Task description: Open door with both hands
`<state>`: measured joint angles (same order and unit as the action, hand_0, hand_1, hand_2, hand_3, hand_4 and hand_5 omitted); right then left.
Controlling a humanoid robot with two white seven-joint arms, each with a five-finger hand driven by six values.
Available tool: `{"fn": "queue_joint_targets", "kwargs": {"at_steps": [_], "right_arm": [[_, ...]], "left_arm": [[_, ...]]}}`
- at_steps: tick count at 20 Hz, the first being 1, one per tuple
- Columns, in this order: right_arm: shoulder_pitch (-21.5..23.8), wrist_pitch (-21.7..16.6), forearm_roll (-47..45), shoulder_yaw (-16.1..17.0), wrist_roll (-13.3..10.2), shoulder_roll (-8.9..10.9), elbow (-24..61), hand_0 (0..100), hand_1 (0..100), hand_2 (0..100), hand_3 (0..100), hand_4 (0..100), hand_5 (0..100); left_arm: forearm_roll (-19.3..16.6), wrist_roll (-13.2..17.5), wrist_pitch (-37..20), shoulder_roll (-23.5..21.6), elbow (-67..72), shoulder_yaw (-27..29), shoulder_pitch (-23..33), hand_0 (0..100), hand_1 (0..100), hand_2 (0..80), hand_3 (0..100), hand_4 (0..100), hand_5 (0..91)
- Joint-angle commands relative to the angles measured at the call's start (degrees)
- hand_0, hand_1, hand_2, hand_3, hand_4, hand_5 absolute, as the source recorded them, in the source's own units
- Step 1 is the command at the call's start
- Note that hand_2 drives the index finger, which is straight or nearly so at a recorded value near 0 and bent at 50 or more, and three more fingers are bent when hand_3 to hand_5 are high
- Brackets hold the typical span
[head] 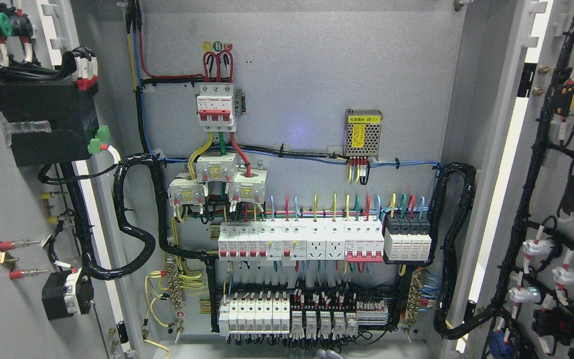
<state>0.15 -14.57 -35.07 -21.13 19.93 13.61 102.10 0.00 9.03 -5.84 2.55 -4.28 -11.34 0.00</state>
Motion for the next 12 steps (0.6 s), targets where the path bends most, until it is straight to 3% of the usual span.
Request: {"fn": "queue_joint_targets", "kwargs": {"at_steps": [1,4,7,12], "right_arm": [[5.91,-2.04,0.09,3.29,-0.16,4.40,13.81,12,39,0,0,0,0],[8.55,-4.40,0.26,3.73,0.02,4.93,17.33,12,39,0,0,0,0],[8.64,-10.64,2.02,5.39,0.46,4.93,17.43,12,39,0,0,0,0],[9.26,-15.13,2.20,7.95,0.46,5.19,17.43,12,39,0,0,0,0]], "left_arm": [[0.88,0.02,0.30,0.00,-0.03,0.01,0.97,12,39,0.0,0,0,0.0],[0.88,0.02,0.30,0.00,-0.03,-0.08,0.97,12,39,0.0,0,0,0.0],[0.88,0.02,0.30,0.00,-0.03,-0.08,0.97,12,39,0.0,0,0,0.0],[0.88,0.02,0.30,0.17,-0.29,-0.17,1.49,12,39,0.0,0,0,0.0]]}}
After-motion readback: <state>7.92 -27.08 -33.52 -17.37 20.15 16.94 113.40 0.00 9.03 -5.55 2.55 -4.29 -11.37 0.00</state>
